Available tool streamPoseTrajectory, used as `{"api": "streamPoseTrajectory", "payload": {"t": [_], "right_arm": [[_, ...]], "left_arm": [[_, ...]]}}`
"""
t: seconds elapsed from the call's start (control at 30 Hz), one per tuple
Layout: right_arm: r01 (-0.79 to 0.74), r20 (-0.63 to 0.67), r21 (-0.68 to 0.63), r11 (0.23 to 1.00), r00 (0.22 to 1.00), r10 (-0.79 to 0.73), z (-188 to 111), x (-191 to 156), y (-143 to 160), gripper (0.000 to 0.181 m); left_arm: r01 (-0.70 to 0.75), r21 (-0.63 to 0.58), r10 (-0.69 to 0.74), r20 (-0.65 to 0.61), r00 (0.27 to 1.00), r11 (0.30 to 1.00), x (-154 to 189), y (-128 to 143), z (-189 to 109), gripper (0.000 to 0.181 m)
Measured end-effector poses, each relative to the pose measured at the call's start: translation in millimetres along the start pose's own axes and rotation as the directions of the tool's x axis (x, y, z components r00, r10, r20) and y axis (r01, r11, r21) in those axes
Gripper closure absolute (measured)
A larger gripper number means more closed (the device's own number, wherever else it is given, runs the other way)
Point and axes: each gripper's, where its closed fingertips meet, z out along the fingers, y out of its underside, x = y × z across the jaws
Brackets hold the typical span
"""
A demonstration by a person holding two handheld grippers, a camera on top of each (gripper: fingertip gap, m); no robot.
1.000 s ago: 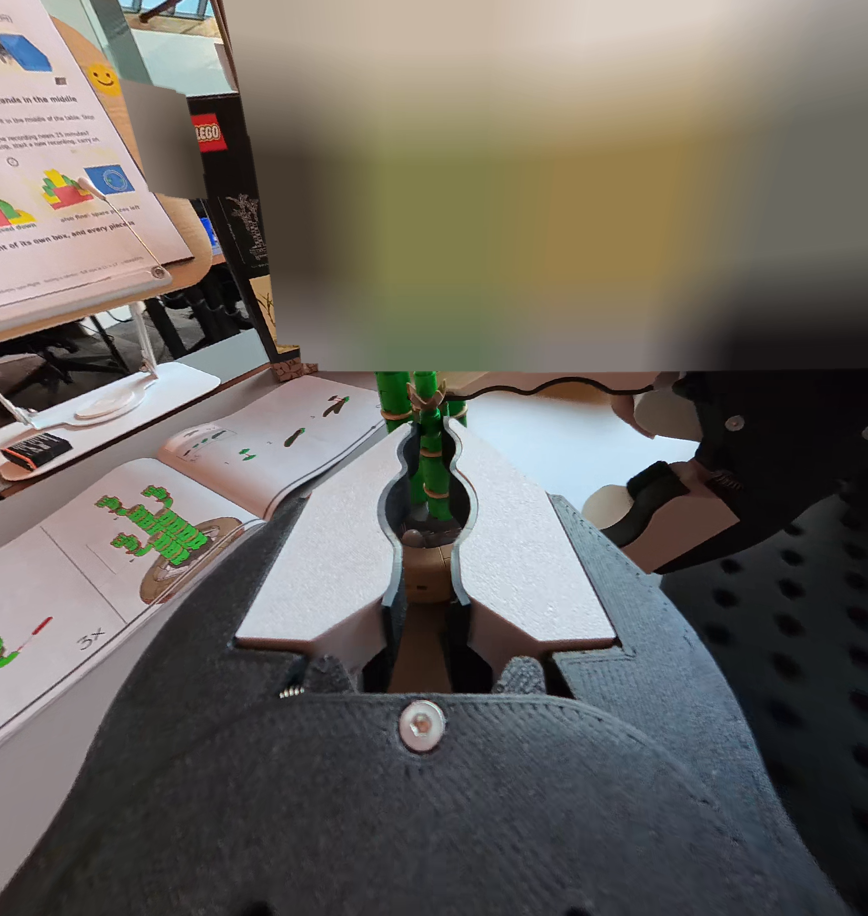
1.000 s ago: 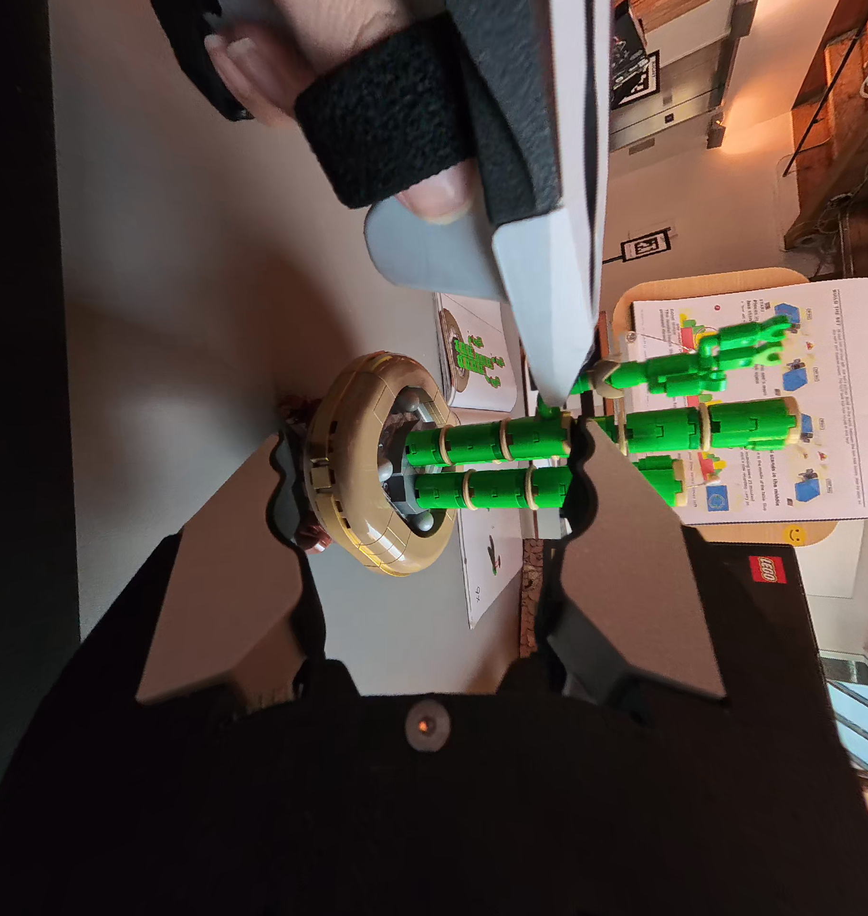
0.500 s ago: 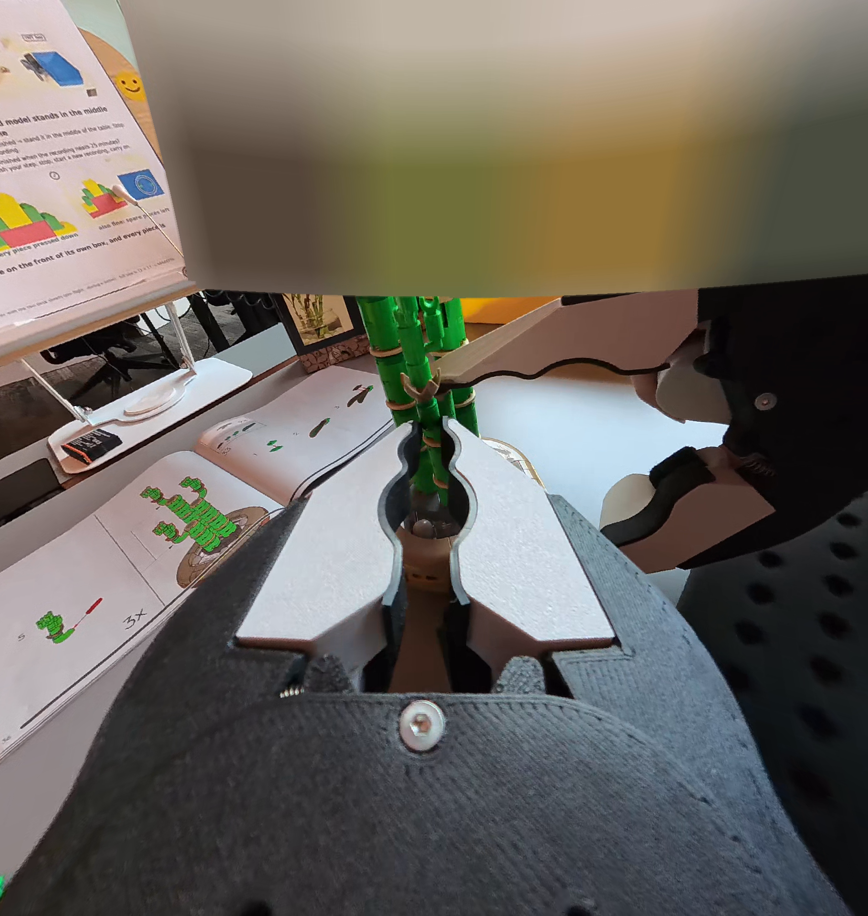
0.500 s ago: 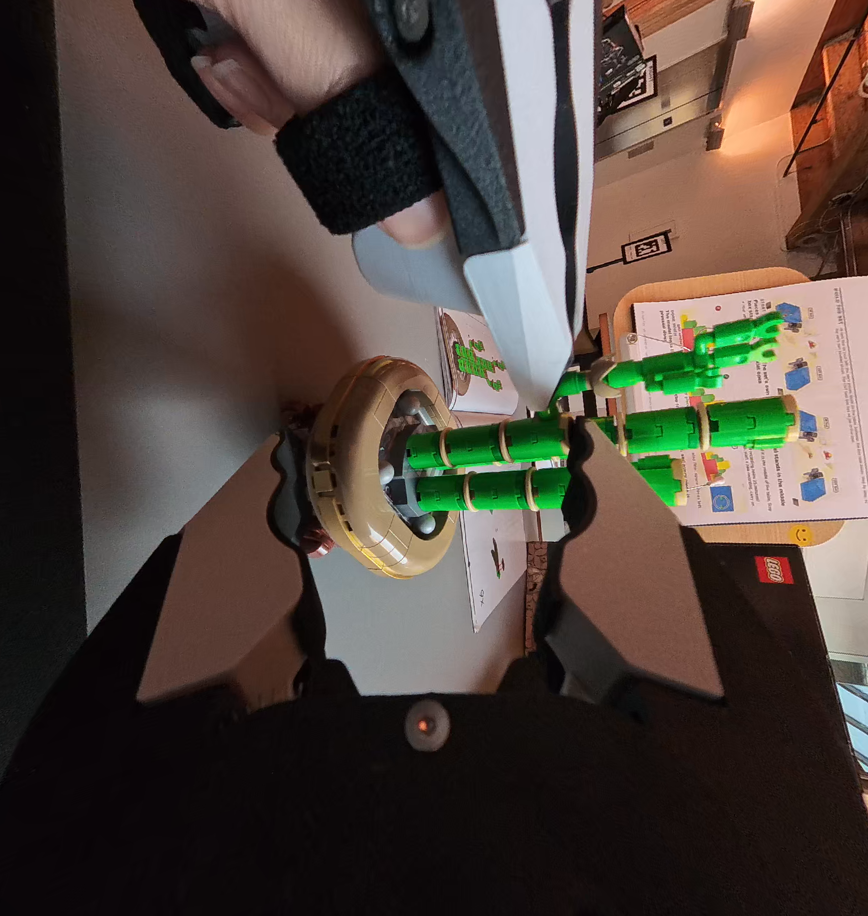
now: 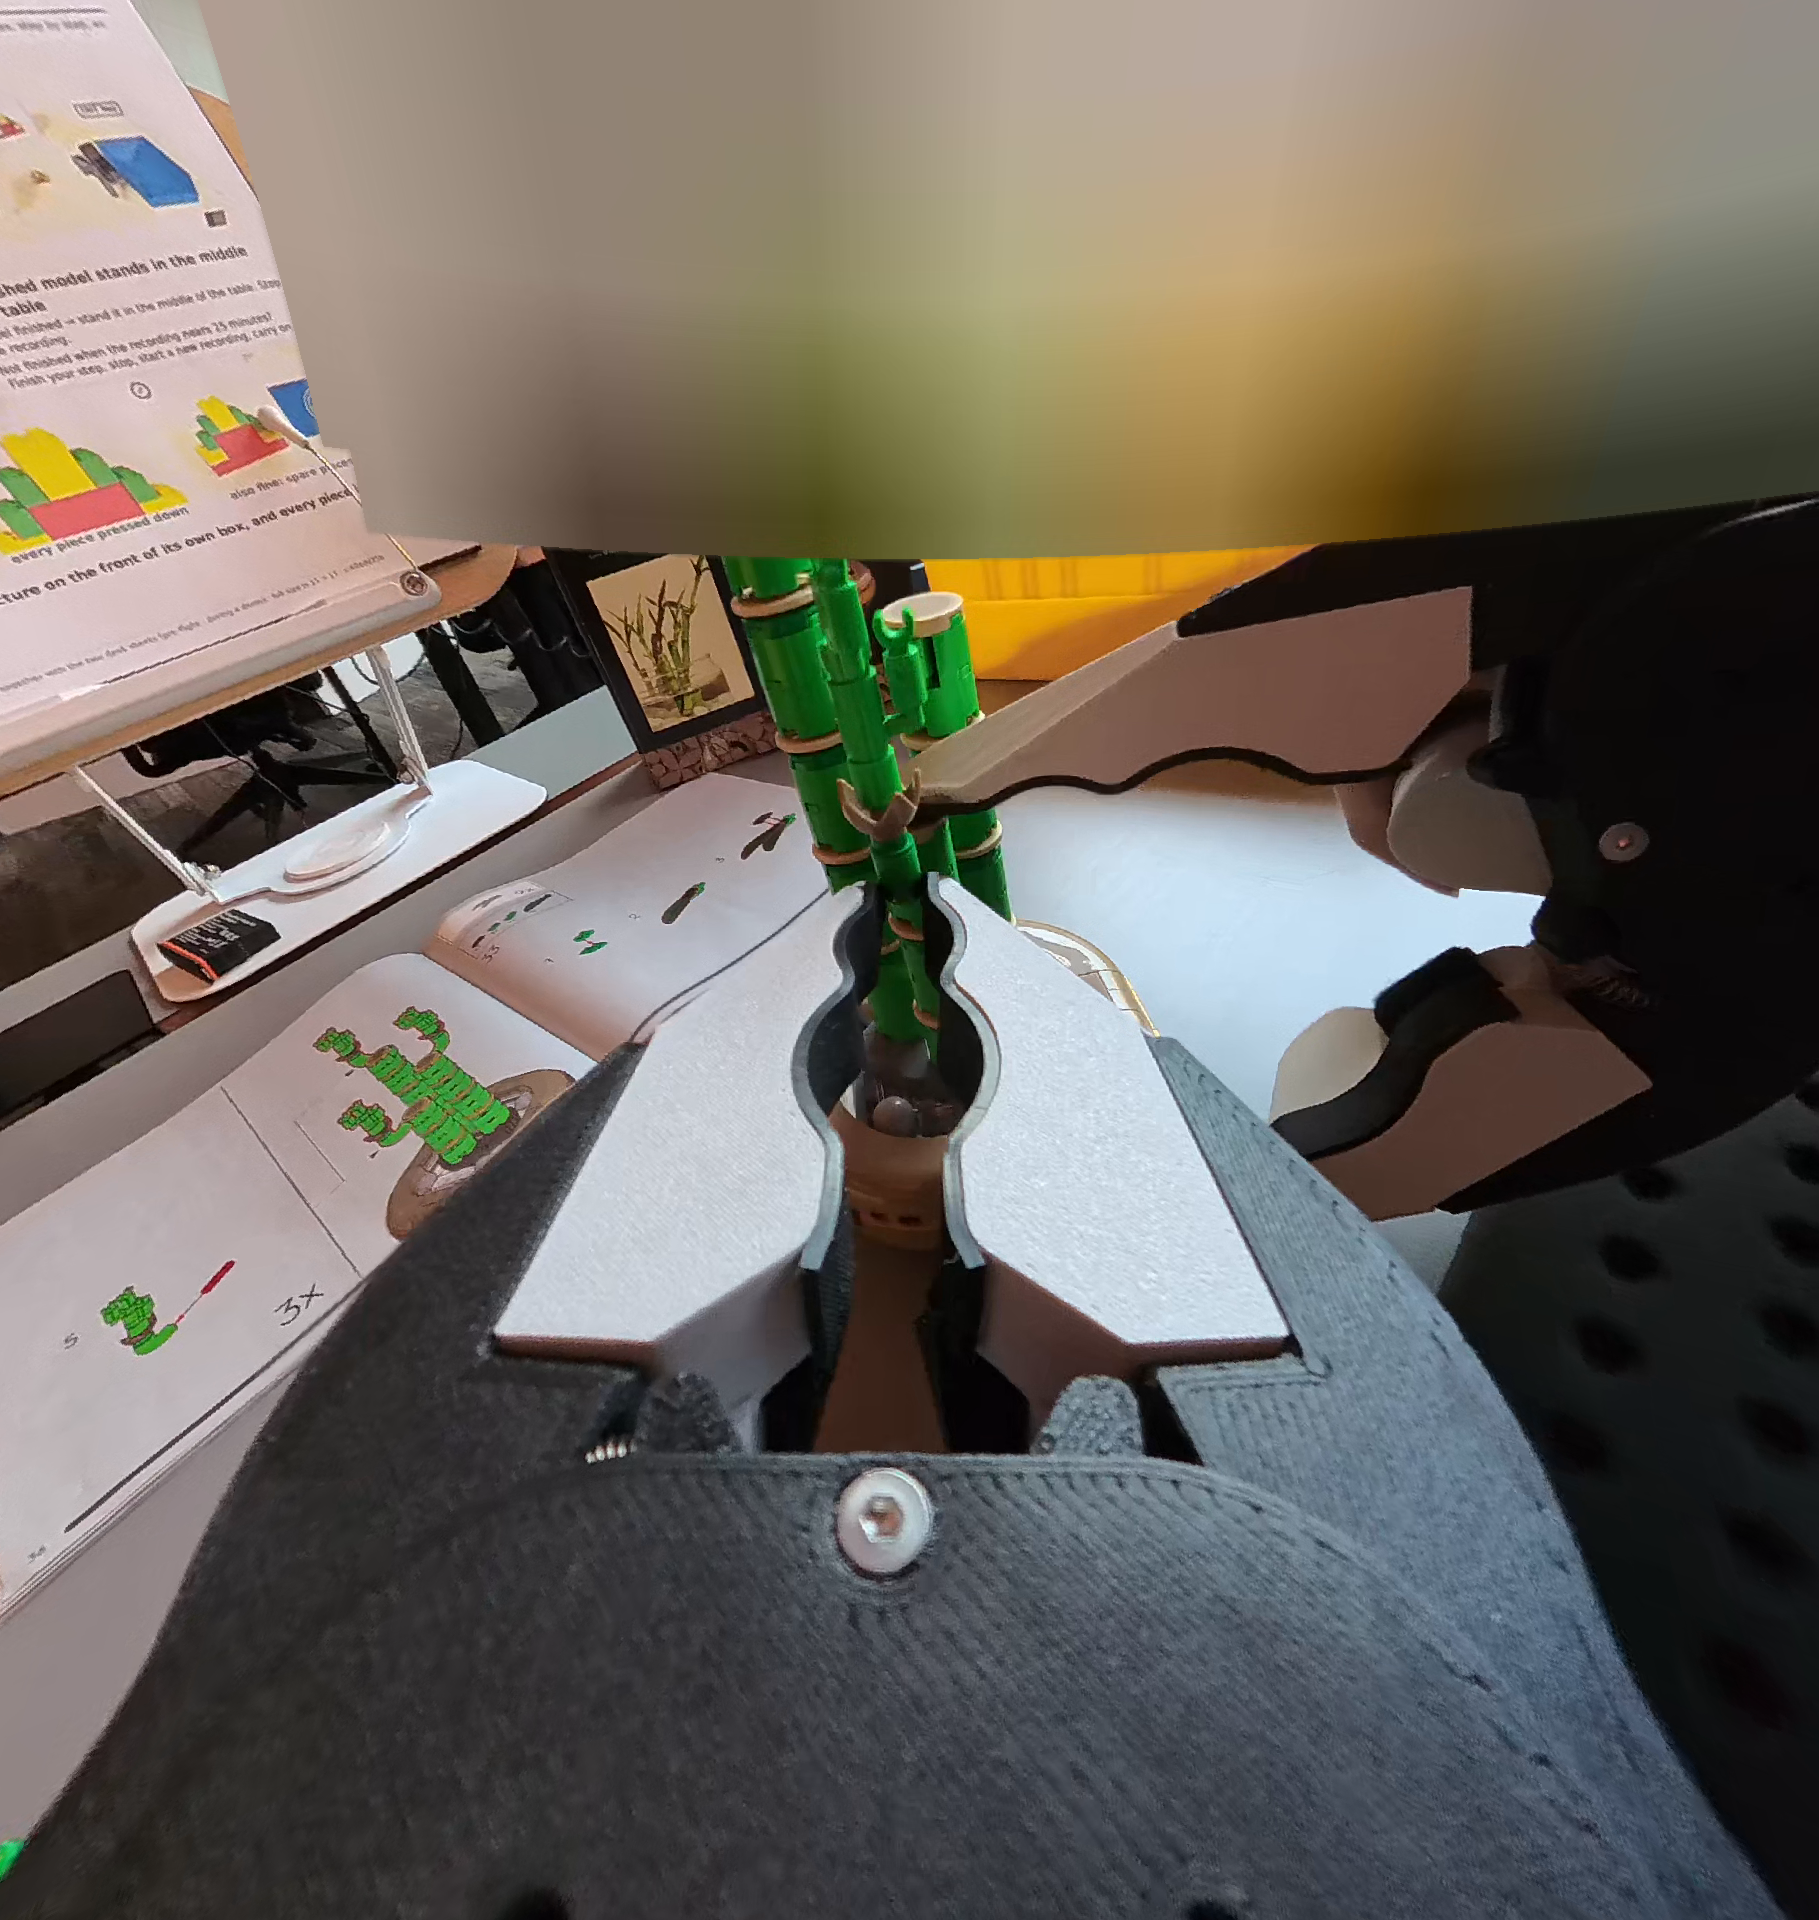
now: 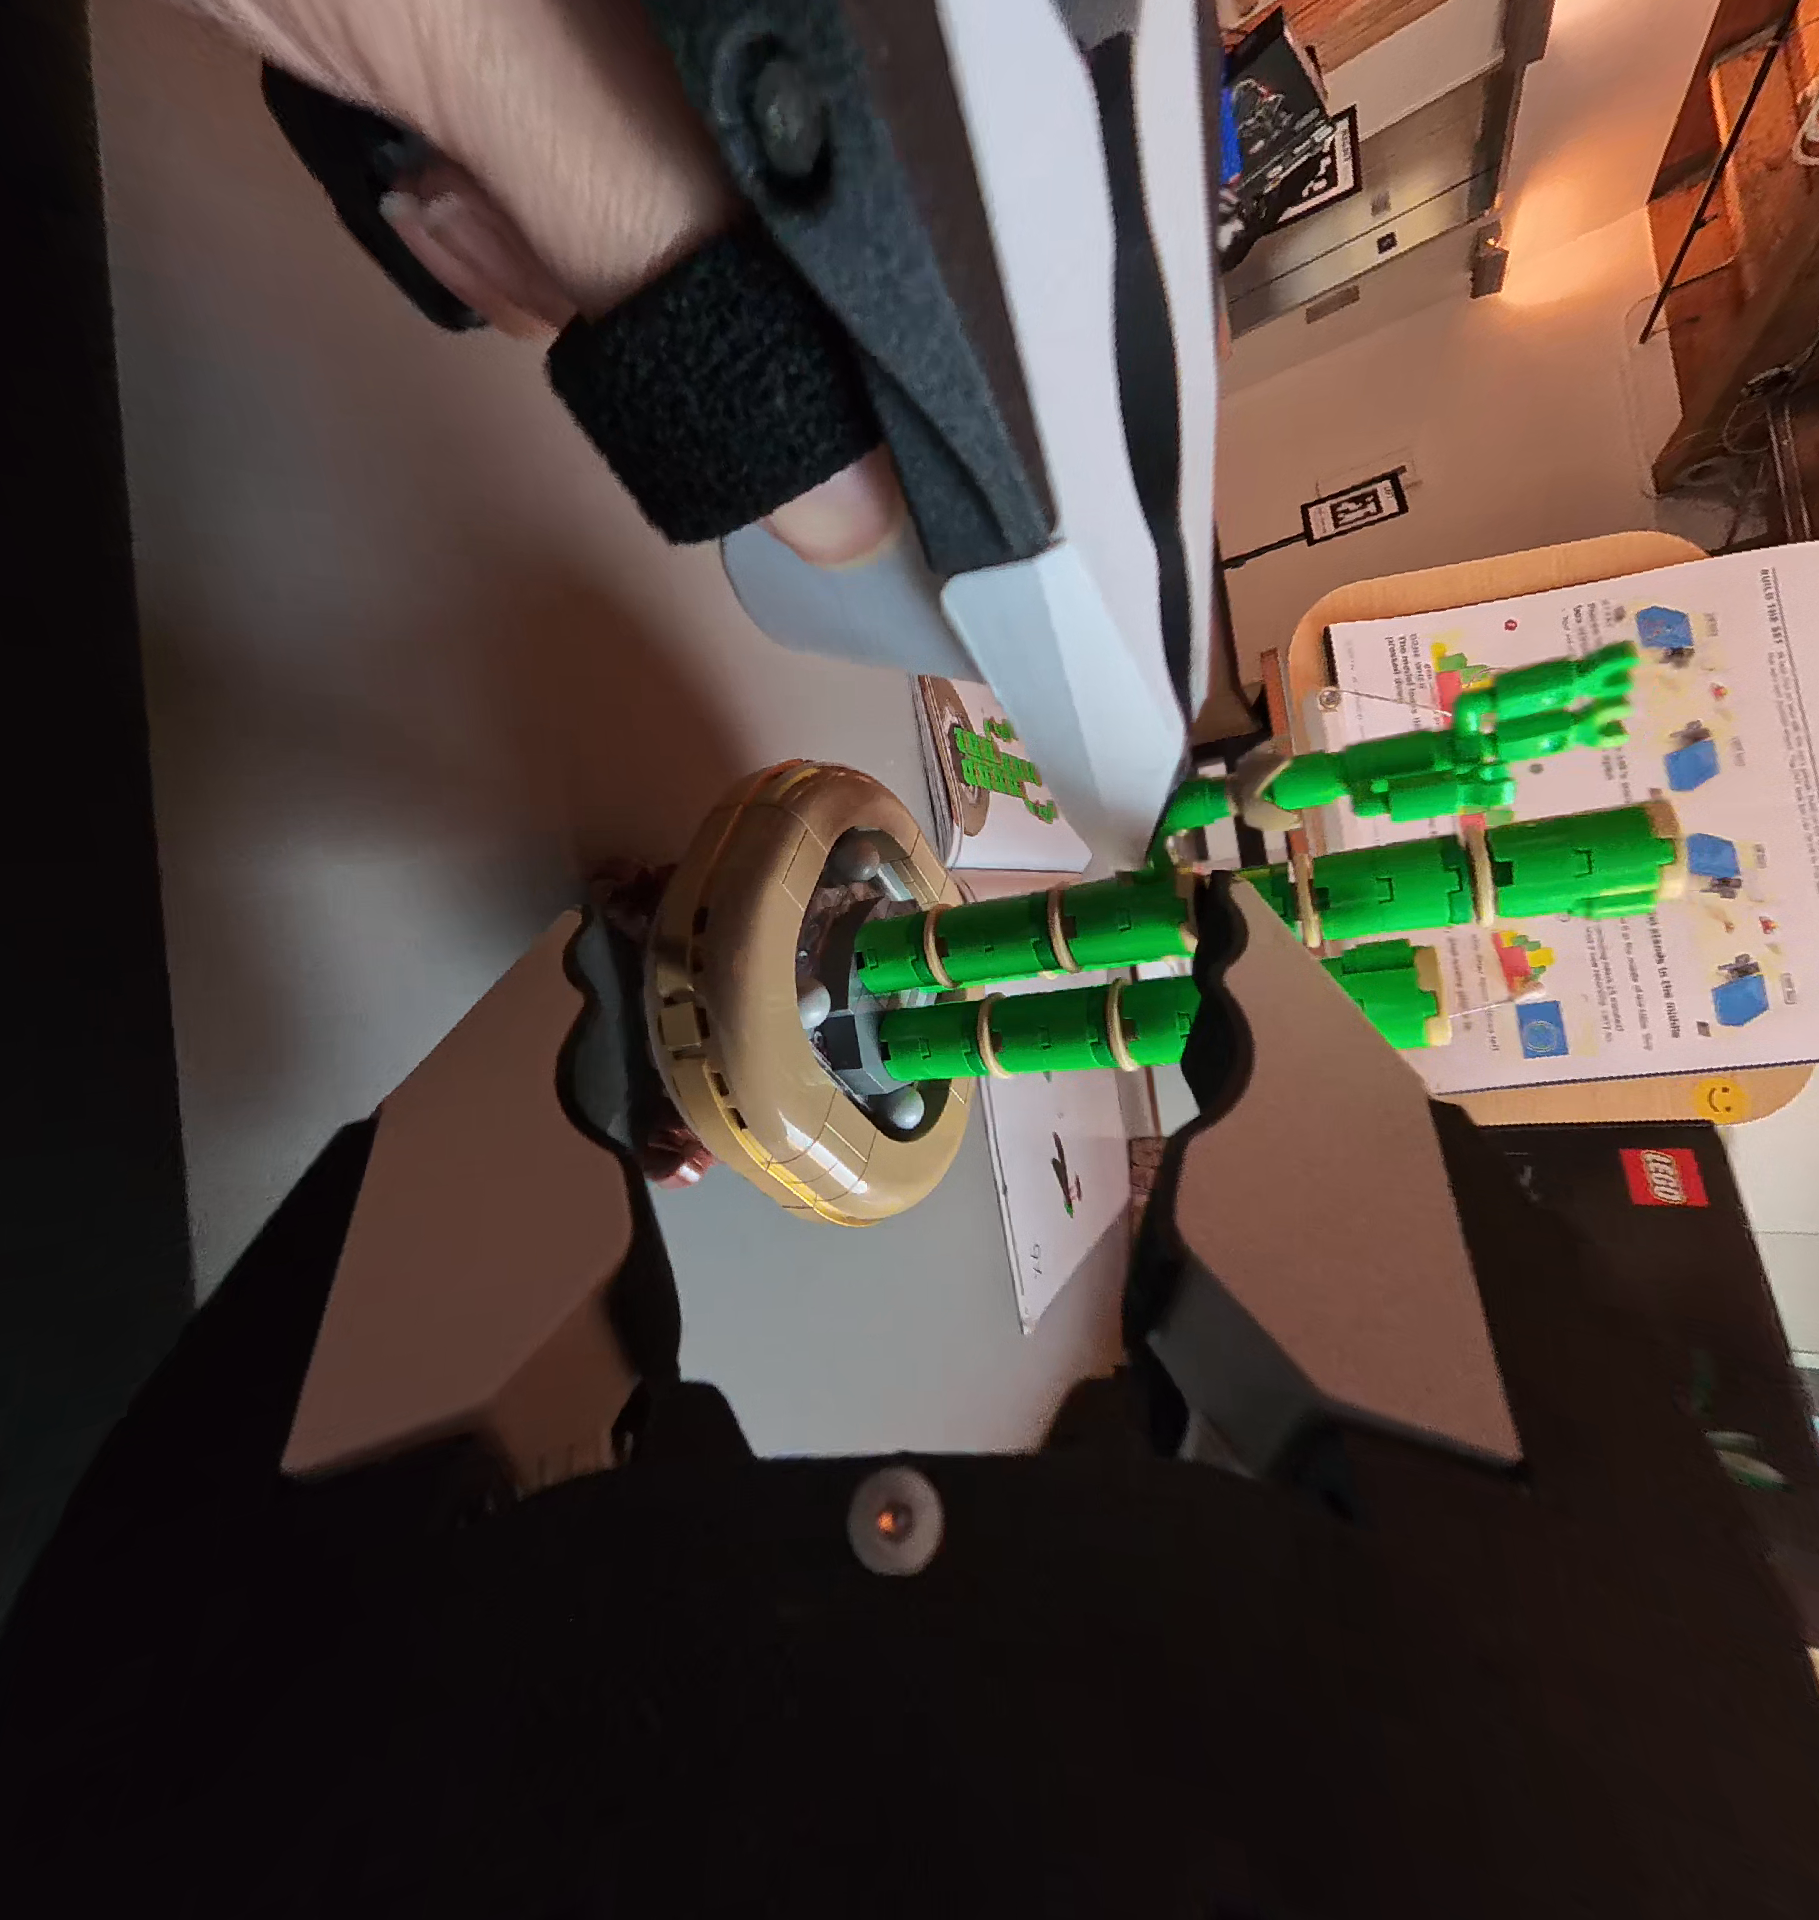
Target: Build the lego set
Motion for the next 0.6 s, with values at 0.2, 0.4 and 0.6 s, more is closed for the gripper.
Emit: {"api": "streamPoseTrajectory", "payload": {"t": [0.2, 0.4, 0.6], "right_arm": [[-0.034, -0.044, 0.134, 0.990, 0.998, 0.041, -12, 1, -16, 0.069], [-0.406, 0.141, 0.179, 0.896, 0.912, 0.385, -36, 4, 10, 0.085], [-0.718, 0.458, -0.024, 0.696, 0.611, 0.646, -10, -11, 51, 0.075]], "left_arm": [[0.038, -0.036, -0.039, -0.021, 0.999, 0.999, 4, 9, -4, 0.151], [0.178, -0.152, -0.184, -0.029, 0.983, 0.972, 1, 33, -17, 0.138], [0.155, -0.285, -0.177, -0.051, 0.983, 0.946, 8, 50, -6, 0.129]]}}
